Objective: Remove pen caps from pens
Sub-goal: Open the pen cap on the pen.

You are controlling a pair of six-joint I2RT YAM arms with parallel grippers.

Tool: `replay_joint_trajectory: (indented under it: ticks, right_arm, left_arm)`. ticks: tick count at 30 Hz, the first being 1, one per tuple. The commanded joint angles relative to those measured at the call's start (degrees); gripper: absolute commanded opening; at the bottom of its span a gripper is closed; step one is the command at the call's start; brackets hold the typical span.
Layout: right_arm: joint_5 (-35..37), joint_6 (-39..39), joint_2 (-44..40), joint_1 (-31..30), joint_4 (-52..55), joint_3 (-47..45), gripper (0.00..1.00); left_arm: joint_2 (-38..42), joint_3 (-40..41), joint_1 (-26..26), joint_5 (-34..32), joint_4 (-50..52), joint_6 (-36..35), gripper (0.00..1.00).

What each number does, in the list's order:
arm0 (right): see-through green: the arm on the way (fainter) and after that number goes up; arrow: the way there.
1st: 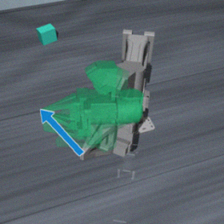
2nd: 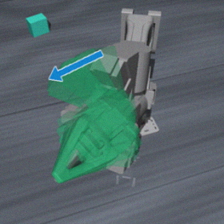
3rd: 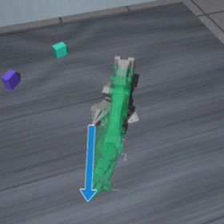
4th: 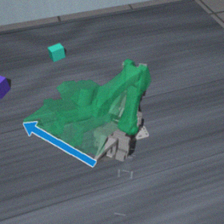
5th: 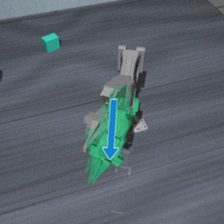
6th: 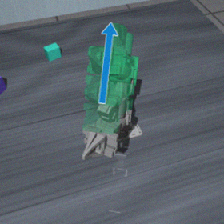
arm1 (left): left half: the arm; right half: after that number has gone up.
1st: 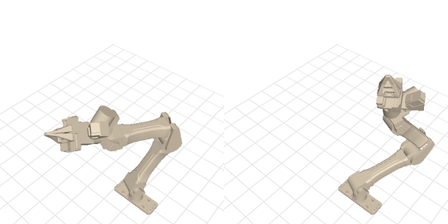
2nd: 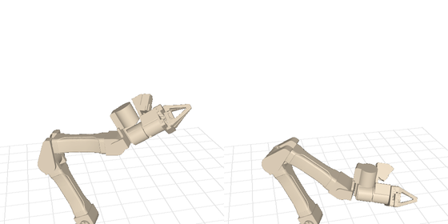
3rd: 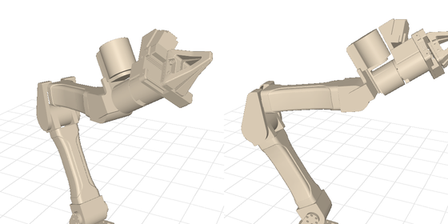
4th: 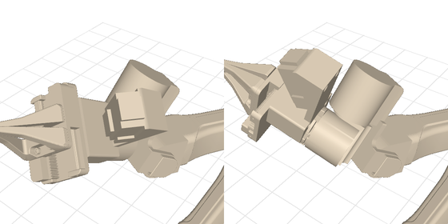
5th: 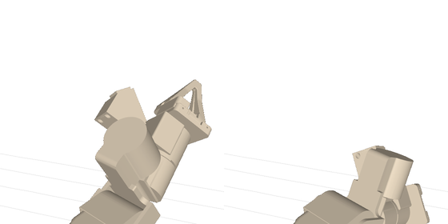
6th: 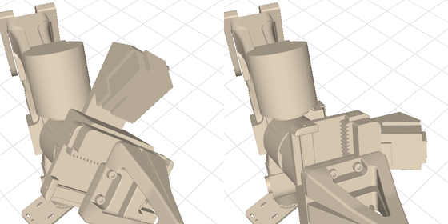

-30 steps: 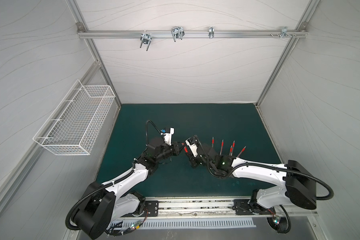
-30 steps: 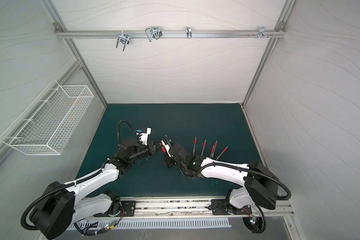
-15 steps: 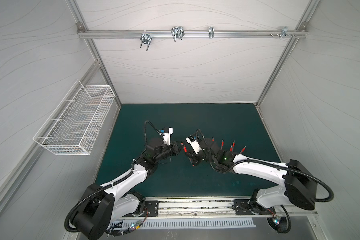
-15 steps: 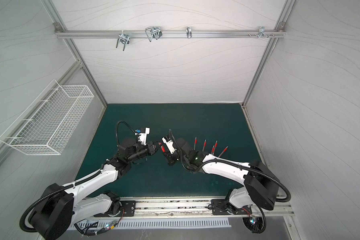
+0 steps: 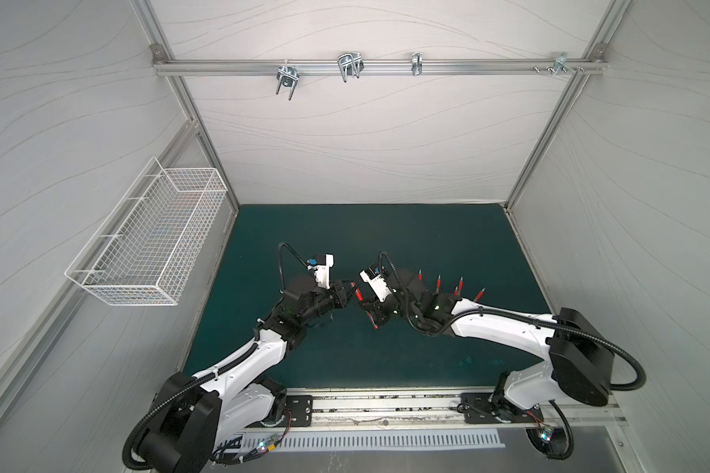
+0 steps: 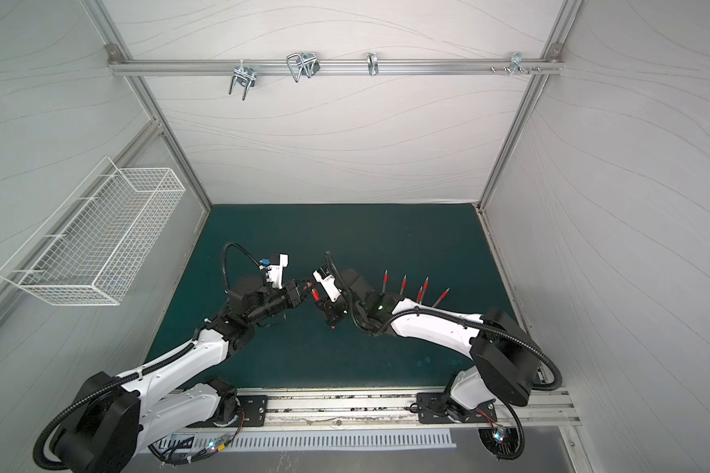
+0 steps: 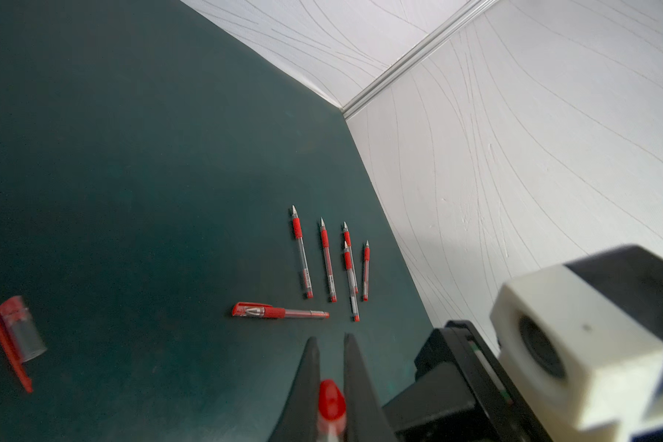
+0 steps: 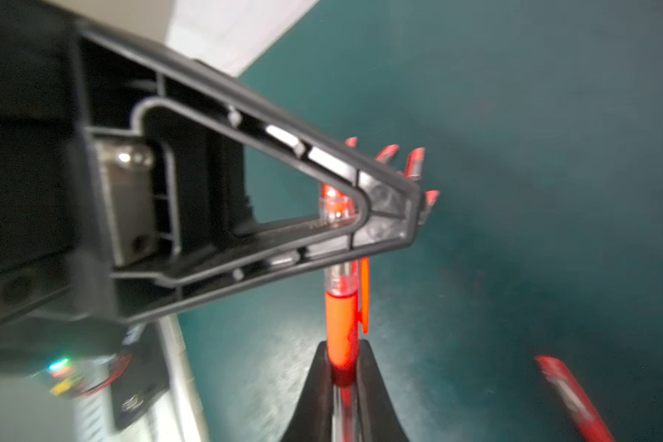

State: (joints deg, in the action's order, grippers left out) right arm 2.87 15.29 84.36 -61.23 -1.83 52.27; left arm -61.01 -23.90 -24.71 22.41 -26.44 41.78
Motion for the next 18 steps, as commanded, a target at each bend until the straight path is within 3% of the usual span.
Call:
replay_joint_trajectory:
  ticks: [1, 4, 7, 10, 15, 18]
  right_arm:
    - [20.5, -1.8, 2.2, -5.4, 12.6, 1.0, 0.00]
    - [26.1, -2.0, 3.2, -7.6, 13.3, 2.0, 0.00]
    - [20.3, -2.6, 3.4, -7.5, 12.4, 2.1, 0.00]
    - [8.7, -3.7, 3.1, -5.5, 11.2, 1.7, 0.00]
    - [-15.4, -1.5, 2.2, 2.9, 5.1, -2.3, 0.00]
    - [-23.8, -0.2, 2.0, 6.4, 2.1, -4.1, 0.00]
  left_arm:
    - [0.7, -1.7, 1.9, -6.7, -5.9, -0.5, 0.00]
    - [1.1, -1.6, 2.0, -6.9, -5.6, -0.6, 0.00]
    - [1.2, -1.5, 2.0, -7.2, -5.5, -0.6, 0.00]
    - [1.0, -1.5, 2.2, -7.2, -5.4, -0.7, 0.00]
    - [0.7, -1.6, 2.2, -7.0, -5.6, -0.7, 0.00]
    - [0.6, -1.6, 2.3, -6.9, -5.7, -0.7, 0.00]
